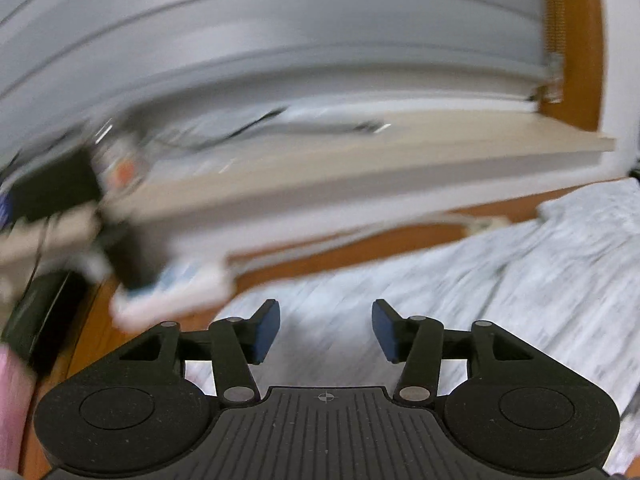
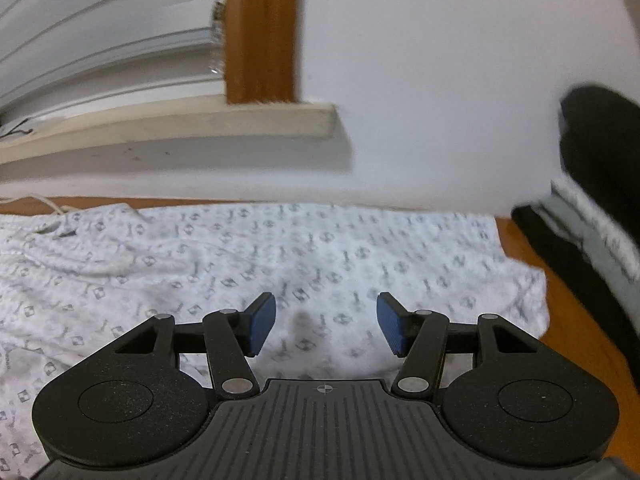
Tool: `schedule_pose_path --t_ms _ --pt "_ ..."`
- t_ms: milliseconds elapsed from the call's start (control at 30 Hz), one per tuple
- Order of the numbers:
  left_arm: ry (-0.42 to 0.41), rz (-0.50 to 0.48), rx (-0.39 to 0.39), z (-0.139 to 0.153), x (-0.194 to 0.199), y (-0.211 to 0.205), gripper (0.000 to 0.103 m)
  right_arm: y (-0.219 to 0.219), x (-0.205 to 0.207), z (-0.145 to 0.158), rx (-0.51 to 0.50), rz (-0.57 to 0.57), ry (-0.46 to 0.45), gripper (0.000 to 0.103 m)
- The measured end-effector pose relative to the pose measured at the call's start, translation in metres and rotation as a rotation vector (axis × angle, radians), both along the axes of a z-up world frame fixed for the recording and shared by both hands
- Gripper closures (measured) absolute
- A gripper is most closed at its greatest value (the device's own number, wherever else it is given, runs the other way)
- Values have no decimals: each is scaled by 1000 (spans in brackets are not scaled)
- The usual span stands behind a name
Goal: Fold clothes
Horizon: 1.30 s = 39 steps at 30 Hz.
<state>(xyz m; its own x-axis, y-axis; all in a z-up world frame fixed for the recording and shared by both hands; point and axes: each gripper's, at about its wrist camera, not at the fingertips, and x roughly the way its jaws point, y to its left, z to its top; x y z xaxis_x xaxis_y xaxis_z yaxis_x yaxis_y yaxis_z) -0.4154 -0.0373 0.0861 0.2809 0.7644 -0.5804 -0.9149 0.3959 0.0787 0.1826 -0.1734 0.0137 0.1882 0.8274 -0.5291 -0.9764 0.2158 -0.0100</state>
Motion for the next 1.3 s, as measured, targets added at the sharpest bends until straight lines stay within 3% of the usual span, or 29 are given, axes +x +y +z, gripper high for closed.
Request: schedule_pose_path --t_ms 167,333,400,467,500,667,867,933,1000,1133,1233,1300 --pt "-44 35 -34 -14 -32 -32 39 -3 7 -11 -27 -49 20 44" --pt "-63 54 -58 -30 -34 -49 39 -1 7 -13 -53 -60 22 43" --pt "-55 58 -56 -35 -34 -54 50 1 5 -14 -60 -58 13 40" --pt "-51 63 -51 -39 -35 -59 95 3 5 -15 -63 -57 9 39" --pt "-61 67 -36 -35 -39 -65 99 2 5 -15 -62 -58 13 39" --pt "-46 71 6 -8 -65 -103 99 2 8 -15 -59 -61 29 38" --pt "-30 47 -124 8 -111 -155 98 2 8 -15 -60 -60 29 38" --pt "-2 69 -123 11 -120 -164 98 2 8 -15 -61 -59 30 38" --pt "12 83 -119 16 -126 -162 98 2 8 -15 -60 -56 33 36" --pt "17 85 -79 29 -122 -146 85 3 8 -15 -62 -53 32 34" --pt "10 75 -70 29 -109 -122 84 3 7 -16 -63 -54 30 34" --pt "3 66 -70 26 -98 -103 72 3 8 -16 -63 -53 30 34"
